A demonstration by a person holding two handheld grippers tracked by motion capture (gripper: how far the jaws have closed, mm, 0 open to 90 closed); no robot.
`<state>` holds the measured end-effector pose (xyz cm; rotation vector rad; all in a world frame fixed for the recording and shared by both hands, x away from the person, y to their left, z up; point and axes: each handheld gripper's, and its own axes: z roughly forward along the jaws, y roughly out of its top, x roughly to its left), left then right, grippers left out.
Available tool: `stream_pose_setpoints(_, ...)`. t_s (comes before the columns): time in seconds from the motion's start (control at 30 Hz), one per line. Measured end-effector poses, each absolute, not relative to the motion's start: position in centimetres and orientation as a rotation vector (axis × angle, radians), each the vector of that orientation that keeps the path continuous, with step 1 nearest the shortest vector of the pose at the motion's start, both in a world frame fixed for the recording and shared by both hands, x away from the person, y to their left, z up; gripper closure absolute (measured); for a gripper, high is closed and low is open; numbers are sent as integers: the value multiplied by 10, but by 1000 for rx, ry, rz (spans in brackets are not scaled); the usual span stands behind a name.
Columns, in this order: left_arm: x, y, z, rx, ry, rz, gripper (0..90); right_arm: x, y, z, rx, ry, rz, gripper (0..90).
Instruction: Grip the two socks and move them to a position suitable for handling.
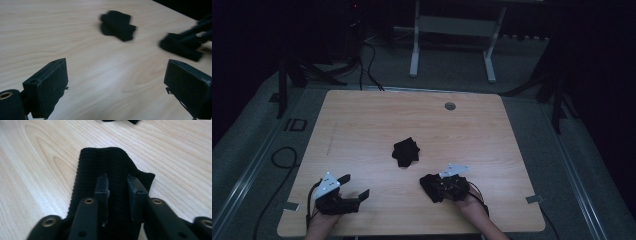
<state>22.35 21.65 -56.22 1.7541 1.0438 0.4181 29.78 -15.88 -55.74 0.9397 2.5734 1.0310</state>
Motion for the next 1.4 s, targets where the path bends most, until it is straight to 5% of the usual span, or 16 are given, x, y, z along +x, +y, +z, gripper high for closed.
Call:
stream_pose_setpoints(0.27,237,172,-562,1863,937,190,275,283,-156,-531,833,2557,1153,759)
stream_pose_setpoints(0.63,268,143,-547,1758,846,-81,482,257,-148,-505,636,2562,1233,757)
stream_pose_setpoints(1.4,274,119,-543,1786,718,-250,765,249,-145,-499,570,2532,1223,754)
